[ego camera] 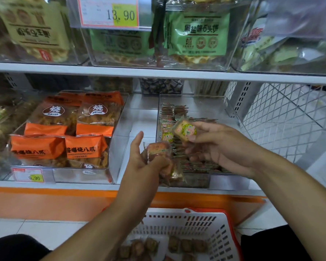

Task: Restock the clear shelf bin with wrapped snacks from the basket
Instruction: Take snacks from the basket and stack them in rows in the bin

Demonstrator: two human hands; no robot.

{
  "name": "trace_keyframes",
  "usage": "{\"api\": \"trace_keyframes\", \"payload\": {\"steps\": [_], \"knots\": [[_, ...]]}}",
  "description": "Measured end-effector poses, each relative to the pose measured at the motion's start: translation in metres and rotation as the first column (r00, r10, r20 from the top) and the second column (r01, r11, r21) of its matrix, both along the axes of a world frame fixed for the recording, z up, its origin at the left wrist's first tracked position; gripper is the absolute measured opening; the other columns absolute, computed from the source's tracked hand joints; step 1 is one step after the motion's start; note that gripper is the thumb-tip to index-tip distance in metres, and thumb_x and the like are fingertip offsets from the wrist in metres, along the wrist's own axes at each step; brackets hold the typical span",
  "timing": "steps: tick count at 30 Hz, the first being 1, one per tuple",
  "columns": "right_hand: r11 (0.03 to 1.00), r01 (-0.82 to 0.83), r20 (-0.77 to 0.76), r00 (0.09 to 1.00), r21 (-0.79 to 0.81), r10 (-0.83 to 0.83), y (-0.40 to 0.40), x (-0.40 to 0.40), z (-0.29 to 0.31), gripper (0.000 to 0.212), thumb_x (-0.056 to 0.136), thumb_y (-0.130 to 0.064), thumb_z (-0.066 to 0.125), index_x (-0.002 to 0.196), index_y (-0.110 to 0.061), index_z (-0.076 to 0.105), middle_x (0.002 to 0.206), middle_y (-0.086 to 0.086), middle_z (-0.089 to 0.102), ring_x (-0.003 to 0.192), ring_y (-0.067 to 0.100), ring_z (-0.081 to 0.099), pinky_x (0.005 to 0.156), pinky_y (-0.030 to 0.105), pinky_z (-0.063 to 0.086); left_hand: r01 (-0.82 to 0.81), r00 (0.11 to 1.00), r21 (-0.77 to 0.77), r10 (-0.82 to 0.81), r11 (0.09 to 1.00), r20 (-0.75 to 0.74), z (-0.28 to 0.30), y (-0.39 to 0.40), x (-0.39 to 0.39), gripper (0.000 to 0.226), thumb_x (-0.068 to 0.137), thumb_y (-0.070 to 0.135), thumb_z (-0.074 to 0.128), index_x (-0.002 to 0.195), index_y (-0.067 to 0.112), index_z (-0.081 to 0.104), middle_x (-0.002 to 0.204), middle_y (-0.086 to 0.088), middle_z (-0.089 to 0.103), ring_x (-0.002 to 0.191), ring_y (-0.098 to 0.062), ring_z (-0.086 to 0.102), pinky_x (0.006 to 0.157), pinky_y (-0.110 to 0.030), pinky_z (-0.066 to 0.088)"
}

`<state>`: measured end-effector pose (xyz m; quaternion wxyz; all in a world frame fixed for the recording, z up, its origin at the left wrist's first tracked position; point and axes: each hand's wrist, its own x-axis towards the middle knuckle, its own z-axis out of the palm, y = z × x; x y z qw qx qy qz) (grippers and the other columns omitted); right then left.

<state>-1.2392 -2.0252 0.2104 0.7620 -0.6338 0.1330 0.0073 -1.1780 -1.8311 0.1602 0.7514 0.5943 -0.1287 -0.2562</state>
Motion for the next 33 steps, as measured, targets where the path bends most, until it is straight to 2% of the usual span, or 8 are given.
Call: {"api": "trace_keyframes", "payload": {"steps": [3,8,12,18,22,25,29,33], "knots": [[0.996,-0.046,-0.029,0.999,-0.08,0.044,0.011,-0.006,0.001,0.034,0.09,-0.011,0.067,0.124,-0.011,0.067,0.103,0.009,0.074,0.084,0.016,0.068,0.069,0.031,0.055,0.027,0.999,0.046,-0.028,0.999,0.021,0.002,0.0,0.0,0.053,0.069,0.015,0.068,0.116,0.032,0.053,0.071,0.002,0.07,0.06,-0.014,0.062,0.053,-0.025,0.051],[0.99,-0.015,-0.043,0.999,-0.139,0.009,0.018,-0.008,-0.005,0.044,0.073,-0.034,0.076,0.113,-0.014,0.072,0.11,0.009,0.075,0.102,0.02,0.07,0.099,0.05,0.05,0.145,0.989,-0.007,-0.144,0.989,0.041,0.009,-0.003,-0.005,0.029,0.073,0.008,0.069,0.098,0.022,0.069,0.079,-0.012,0.066,0.065,-0.021,0.061,0.056,-0.029,0.054],[0.963,-0.029,0.04,0.998,-0.267,0.041,0.019,-0.01,-0.006,0.031,0.082,-0.029,0.075,0.11,-0.018,0.071,0.106,0.008,0.076,0.098,0.02,0.072,0.09,0.037,0.057,0.121,0.993,-0.016,-0.121,0.993,-0.004,0.013,-0.001,-0.005,0.025,0.089,-0.001,0.065,0.107,0.016,0.07,0.085,-0.012,0.068,0.07,-0.017,0.064,0.059,-0.027,0.055],[0.623,0.24,0.354,0.933,-0.745,0.063,0.034,-0.02,-0.012,0.015,0.096,-0.042,0.062,0.11,-0.038,0.058,0.103,-0.017,0.07,0.096,0.001,0.067,0.077,0.02,0.055,0.146,0.959,-0.096,-0.165,0.985,-0.229,0.02,0.0,-0.002,0.046,0.074,0.019,0.071,0.118,0.007,0.07,0.114,-0.022,0.073,0.106,-0.038,0.072,0.086,-0.045,0.062],[0.374,0.369,0.434,0.895,-0.851,0.104,0.033,-0.024,-0.012,0.026,0.097,-0.044,0.056,0.122,-0.037,0.055,0.116,-0.02,0.061,0.112,-0.001,0.055,0.089,0.014,0.045,0.169,0.911,-0.177,-0.222,0.97,-0.347,0.027,0.002,0.001,0.026,0.092,0.017,0.057,0.1,0.01,0.081,0.11,-0.018,0.076,0.092,-0.027,0.076,0.065,-0.031,0.062],[0.364,0.307,0.376,0.916,-0.88,0.136,0.031,-0.025,-0.012,0.026,0.098,-0.04,0.058,0.124,-0.036,0.055,0.116,-0.018,0.06,0.11,0.003,0.056,0.089,0.022,0.047,0.126,0.868,-0.221,-0.216,0.967,-0.448,0.029,0.005,0.007,0.042,0.103,0.027,0.047,0.094,0.006,0.082,0.109,-0.02,0.076,0.087,-0.029,0.077,0.06,-0.032,0.061],[0.38,0.219,0.312,0.928,-0.899,0.204,0.033,-0.027,-0.012,0.028,0.099,-0.04,0.053,0.127,-0.037,0.052,0.122,-0.015,0.06,0.115,0.004,0.055,0.092,0.032,0.049,0.23,0.907,-0.142,-0.265,0.963,-0.328,0.031,0.009,0.008,0.051,0.098,0.054,0.049,0.096,0.016,0.082,0.092,-0.006,0.077,0.083,-0.02,0.075,0.065,-0.034,0.06],[0.627,0.254,0.423,0.896,-0.737,0.135,0.036,-0.027,-0.007,0.022,0.097,-0.036,0.057,0.119,-0.04,0.058,0.112,-0.013,0.068,0.109,0.009,0.063,0.087,0.023,0.049,0.13,0.966,-0.018,-0.131,0.991,-0.222,0.029,0.008,0.008,0.03,0.099,0.033,0.054,0.101,0.015,0.078,0.088,-0.007,0.076,0.068,-0.015,0.071,0.052,-0.028,0.053]]}}
